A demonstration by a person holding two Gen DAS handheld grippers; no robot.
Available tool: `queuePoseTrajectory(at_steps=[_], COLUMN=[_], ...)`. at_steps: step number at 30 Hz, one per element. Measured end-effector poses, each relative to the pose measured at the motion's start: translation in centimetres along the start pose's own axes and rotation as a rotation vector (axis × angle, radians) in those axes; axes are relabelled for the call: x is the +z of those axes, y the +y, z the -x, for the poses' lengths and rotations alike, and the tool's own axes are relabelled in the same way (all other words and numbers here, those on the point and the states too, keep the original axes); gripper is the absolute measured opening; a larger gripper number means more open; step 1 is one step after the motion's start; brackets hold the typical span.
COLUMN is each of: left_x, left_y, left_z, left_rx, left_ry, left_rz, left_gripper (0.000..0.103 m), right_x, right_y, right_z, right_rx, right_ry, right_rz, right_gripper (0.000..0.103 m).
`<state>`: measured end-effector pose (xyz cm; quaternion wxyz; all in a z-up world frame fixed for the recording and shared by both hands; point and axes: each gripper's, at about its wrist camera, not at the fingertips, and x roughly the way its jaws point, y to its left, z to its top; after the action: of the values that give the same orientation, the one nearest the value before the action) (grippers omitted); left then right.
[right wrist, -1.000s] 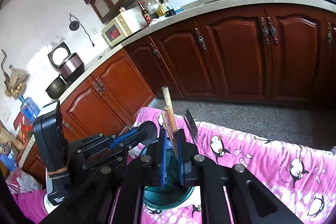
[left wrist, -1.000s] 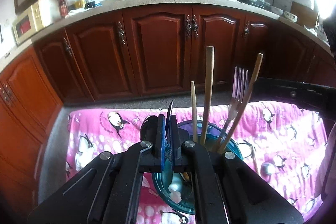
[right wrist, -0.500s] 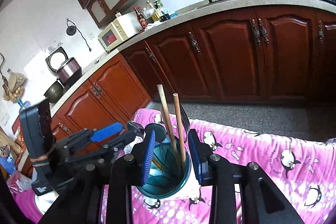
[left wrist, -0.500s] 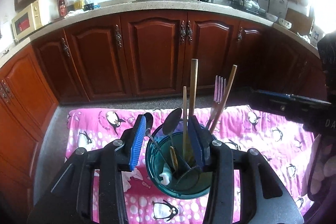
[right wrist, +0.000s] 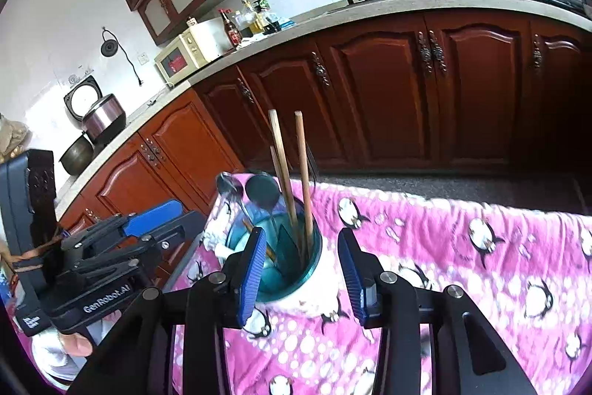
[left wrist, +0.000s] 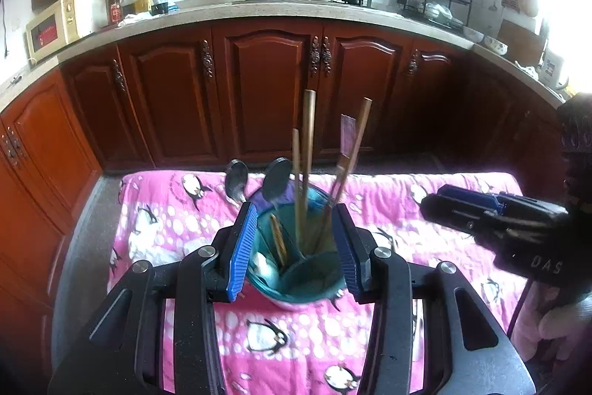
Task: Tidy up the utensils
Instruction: 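Lower both grippers toward the last chopstick and metal spoon on the blanket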
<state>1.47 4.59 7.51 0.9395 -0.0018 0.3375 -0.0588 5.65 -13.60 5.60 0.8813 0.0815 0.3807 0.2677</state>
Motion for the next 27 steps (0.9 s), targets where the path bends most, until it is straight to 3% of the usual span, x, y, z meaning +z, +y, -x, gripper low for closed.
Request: queuePoseTrajectory(at_steps=[12, 27], left_x=[-3.0, -5.1], left_y=[-3.7, -6.6], left_z=[0.7, -0.6], left_rx=[-0.018, -0.142], left_ry=[0.035, 0.105], left_rz=[-0.008, 0.024], left_gripper=[0.042, 0.044], right_x=[-3.9, -7.3], right_y=[-2.0, -6.6], right_z=[3.1, 5.7], right_rx=[-0.055, -0.135], right_ry=[0.010, 0.030], right_rz=[-0.069, -0.167], right_gripper=[0.042, 0.042])
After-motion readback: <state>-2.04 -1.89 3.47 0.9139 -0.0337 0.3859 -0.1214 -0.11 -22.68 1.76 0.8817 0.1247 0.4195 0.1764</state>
